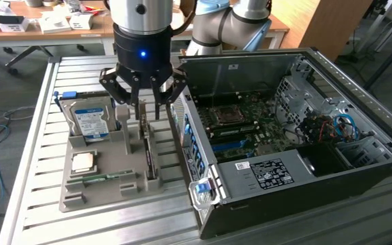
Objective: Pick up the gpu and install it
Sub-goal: 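Pick up the gpu and move the gpu toward the slot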
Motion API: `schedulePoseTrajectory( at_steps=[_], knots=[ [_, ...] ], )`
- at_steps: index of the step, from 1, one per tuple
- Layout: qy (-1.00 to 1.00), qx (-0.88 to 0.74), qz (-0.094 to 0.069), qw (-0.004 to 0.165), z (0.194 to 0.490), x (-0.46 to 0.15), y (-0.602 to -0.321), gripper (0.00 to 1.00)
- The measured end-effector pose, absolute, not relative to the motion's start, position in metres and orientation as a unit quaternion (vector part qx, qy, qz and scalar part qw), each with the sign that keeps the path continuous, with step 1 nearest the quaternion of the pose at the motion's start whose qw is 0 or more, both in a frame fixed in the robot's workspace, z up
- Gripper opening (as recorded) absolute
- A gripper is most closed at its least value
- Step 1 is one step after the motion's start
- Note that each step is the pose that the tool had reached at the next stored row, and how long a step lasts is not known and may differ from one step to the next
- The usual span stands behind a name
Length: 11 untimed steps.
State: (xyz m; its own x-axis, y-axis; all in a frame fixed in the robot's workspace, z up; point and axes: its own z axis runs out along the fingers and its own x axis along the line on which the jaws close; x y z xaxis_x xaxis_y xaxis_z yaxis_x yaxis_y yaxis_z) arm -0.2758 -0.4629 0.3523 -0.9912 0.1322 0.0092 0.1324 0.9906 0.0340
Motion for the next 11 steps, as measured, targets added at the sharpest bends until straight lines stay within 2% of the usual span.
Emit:
schedulePoseTrajectory(
  at_steps=[11],
  knots=[
    [-0.998,-0.066,-0.017,0.004,0.3434,-0.2751,-0.4629,0.42]
  ],
)
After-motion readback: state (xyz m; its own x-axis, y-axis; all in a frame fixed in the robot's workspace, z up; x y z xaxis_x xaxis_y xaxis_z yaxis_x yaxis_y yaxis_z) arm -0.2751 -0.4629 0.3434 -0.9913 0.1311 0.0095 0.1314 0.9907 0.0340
